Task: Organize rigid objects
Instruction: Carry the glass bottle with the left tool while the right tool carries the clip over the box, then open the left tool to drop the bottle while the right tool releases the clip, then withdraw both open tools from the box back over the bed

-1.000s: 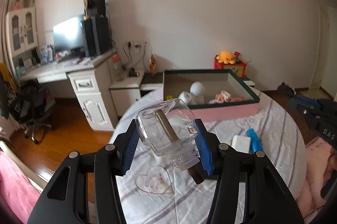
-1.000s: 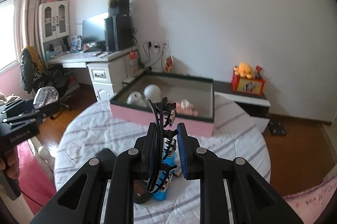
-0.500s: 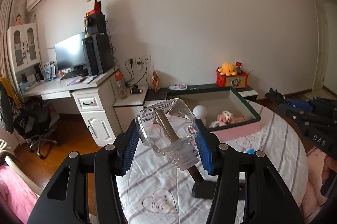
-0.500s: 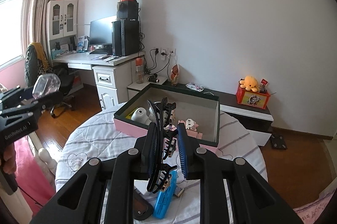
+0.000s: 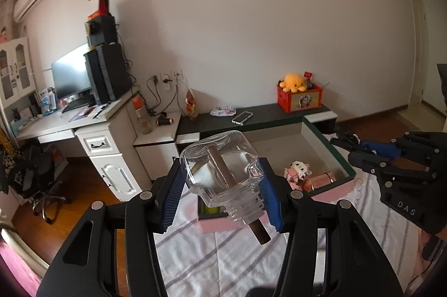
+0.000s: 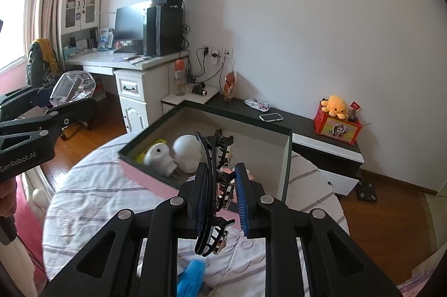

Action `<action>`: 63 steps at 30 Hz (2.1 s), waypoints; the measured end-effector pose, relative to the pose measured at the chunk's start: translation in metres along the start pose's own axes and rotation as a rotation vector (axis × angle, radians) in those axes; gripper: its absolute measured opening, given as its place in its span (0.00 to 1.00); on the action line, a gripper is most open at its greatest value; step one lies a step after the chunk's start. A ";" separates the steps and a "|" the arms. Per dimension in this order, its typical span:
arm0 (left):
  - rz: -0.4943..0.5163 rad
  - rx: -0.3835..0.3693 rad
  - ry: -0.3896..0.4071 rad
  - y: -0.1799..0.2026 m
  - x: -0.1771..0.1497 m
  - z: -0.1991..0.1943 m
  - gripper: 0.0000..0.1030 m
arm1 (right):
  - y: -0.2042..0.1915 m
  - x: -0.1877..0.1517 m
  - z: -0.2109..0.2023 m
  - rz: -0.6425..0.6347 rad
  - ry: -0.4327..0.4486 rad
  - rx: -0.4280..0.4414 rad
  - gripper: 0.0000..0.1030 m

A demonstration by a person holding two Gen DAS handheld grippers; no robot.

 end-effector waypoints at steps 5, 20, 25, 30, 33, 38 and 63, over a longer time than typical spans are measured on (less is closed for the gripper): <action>0.011 -0.047 -0.069 0.015 -0.013 0.048 0.51 | 0.013 -0.013 0.028 0.009 -0.047 0.005 0.19; 0.049 -0.078 -0.268 0.042 -0.080 0.136 0.51 | 0.040 -0.052 0.097 0.038 -0.173 -0.008 0.19; 0.045 -0.074 -0.263 0.046 -0.082 0.140 0.53 | 0.038 -0.053 0.100 0.055 -0.164 0.002 0.24; 0.044 -0.083 -0.213 0.045 -0.068 0.124 0.82 | 0.038 -0.044 0.084 0.064 -0.123 -0.014 0.54; 0.020 -0.078 -0.168 0.038 -0.054 0.101 0.91 | 0.036 -0.034 0.070 0.054 -0.102 -0.020 0.64; 0.011 -0.040 -0.091 0.021 -0.033 0.055 0.98 | 0.030 -0.017 0.034 0.055 -0.053 -0.032 0.77; -0.058 0.063 0.089 -0.032 -0.037 -0.165 1.00 | -0.043 0.001 -0.145 0.075 0.168 -0.053 1.00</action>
Point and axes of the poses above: each gripper's, at about its wrist camera, not at the fingertips, and z roughly the way its jaws point, y to its right, x to its top, the point moved 10 cm from there along z, roughly the way its jaws point, and after that the axes turned 13 degrees about y, right-handed, at the moved point
